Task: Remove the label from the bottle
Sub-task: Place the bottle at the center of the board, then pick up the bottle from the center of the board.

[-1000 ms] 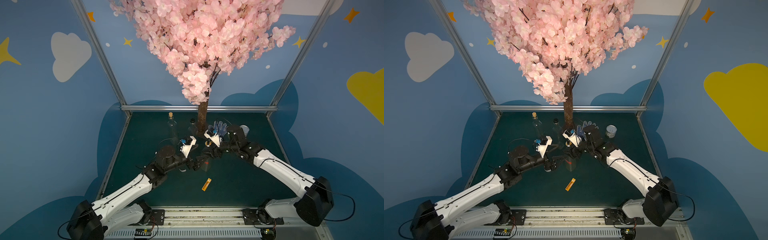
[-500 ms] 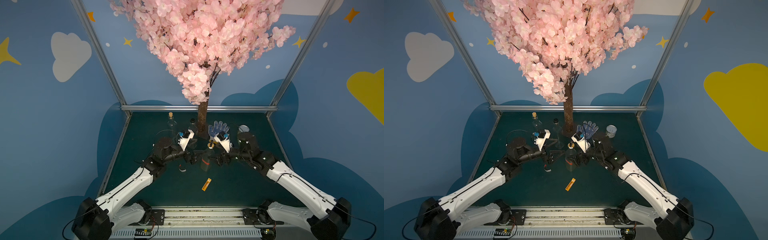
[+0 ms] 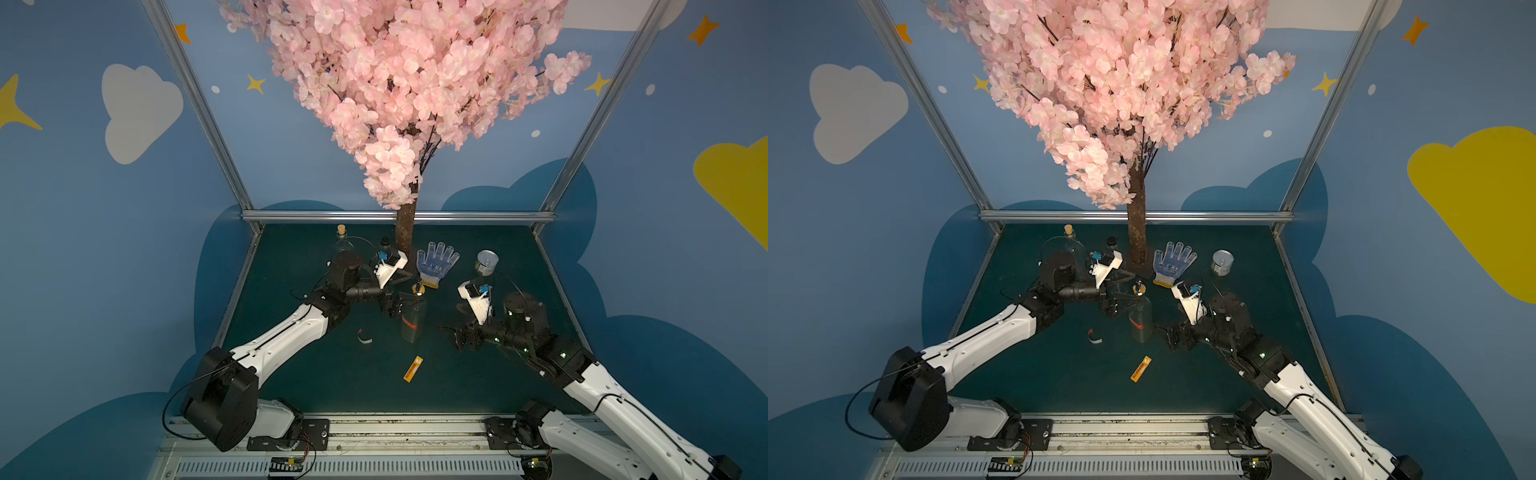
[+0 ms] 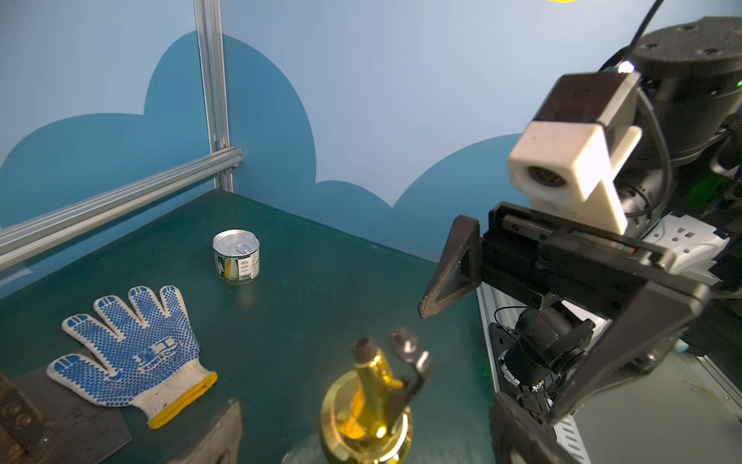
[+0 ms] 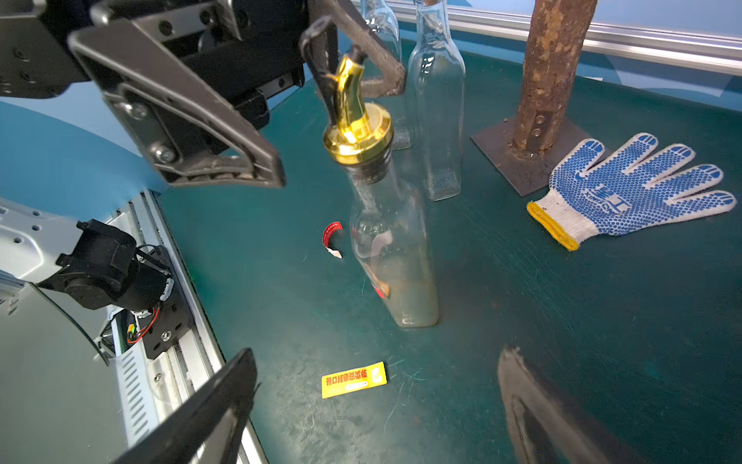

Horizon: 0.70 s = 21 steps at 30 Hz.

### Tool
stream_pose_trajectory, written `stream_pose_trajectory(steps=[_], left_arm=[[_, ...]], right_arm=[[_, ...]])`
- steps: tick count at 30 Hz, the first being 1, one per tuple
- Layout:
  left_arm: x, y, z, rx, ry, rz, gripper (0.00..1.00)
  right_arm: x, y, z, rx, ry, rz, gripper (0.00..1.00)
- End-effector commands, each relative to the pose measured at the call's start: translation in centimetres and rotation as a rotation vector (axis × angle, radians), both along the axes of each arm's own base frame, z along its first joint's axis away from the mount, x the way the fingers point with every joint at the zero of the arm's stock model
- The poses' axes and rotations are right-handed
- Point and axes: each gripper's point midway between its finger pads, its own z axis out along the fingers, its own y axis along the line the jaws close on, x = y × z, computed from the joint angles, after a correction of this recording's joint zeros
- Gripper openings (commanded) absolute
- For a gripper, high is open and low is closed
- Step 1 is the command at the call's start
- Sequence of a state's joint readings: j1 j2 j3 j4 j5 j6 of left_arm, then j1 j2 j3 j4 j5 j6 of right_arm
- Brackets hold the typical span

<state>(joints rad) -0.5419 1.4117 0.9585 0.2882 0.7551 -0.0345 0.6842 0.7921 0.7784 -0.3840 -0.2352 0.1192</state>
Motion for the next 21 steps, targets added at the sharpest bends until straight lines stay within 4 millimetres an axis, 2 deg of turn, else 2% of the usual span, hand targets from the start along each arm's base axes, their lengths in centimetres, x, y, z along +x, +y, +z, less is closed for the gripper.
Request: stream_pose_trajectory(steps=[1, 11, 15, 17, 21], left_arm=[[-0.4, -1.0, 0.9, -0.014, -0.046, -0.073, 0.94], [0.5, -3.2, -0.7, 0.019, -0.024, -0.129, 0.89], [0.7, -3.3, -1.3, 0.028, -0.013, -0.126, 0.82], [0.7, -3.4, -1.5, 0.032, -0.012, -0.12, 0.76], [0.8, -3.3, -1.4, 0.03, -0.017, -0.105, 0.53]], right_arm=[[0.2, -0.4, -0.4, 0.002, 0.016, -0.035, 0.94], [1.0, -0.5, -0.7, -0.005, 0.018, -0.059, 0.95], [1.3, -0.5, -0.9, 0.0, 0.025, -0.062, 0.95], [1.4, -0.4, -1.0, 0.003, 0.029, -0.06, 0.95], [1.6, -0.3, -1.1, 0.006, 0.033, -0.059, 0.95]])
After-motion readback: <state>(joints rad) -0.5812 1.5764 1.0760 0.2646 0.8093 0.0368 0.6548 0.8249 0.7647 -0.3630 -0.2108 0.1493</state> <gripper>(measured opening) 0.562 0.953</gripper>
